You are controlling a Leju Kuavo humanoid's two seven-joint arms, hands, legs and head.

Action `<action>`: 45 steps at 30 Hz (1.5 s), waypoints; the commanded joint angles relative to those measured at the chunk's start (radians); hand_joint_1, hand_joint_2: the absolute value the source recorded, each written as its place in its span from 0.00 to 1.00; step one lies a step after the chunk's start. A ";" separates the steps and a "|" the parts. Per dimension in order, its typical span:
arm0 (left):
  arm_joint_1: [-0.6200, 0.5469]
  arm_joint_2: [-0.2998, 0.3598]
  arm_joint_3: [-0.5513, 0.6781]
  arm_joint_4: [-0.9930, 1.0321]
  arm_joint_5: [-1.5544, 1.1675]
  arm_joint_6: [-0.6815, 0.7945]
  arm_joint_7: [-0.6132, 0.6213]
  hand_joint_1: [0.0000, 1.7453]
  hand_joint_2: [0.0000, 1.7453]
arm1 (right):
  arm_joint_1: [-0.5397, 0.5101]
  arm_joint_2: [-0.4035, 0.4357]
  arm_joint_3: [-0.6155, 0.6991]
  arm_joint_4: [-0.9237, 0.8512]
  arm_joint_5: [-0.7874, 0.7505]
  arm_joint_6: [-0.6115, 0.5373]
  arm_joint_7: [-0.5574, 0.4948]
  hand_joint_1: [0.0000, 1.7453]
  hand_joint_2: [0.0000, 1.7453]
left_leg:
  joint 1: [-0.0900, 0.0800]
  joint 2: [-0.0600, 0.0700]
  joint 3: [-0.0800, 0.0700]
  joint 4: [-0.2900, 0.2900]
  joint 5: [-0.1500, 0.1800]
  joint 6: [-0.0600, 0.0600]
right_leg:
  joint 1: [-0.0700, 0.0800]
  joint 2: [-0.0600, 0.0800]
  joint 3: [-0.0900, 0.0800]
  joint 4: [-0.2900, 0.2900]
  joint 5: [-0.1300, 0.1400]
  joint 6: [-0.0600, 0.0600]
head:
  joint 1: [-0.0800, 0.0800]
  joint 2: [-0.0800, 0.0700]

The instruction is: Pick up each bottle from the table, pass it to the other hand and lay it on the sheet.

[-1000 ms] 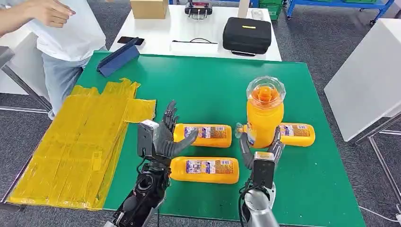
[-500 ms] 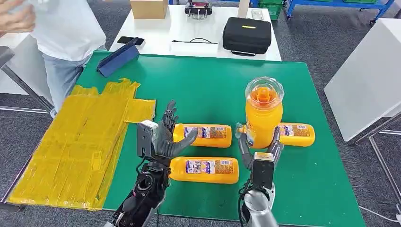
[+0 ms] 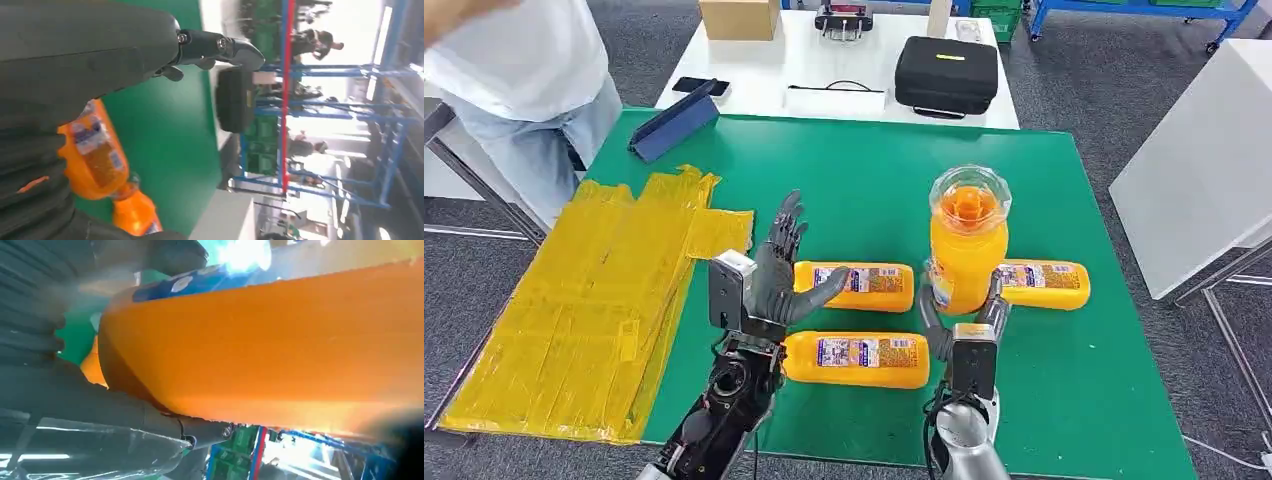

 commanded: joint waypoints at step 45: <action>-0.109 0.013 -0.273 0.100 0.078 -0.343 0.177 0.00 1.00 | 0.094 -0.021 -0.108 -0.114 0.579 -0.008 0.393 1.00 1.00 | 0.001 0.001 0.005 -0.001 -0.001 -0.003 | 0.001 0.000 0.005 -0.002 -0.001 -0.002 | 0.000 0.000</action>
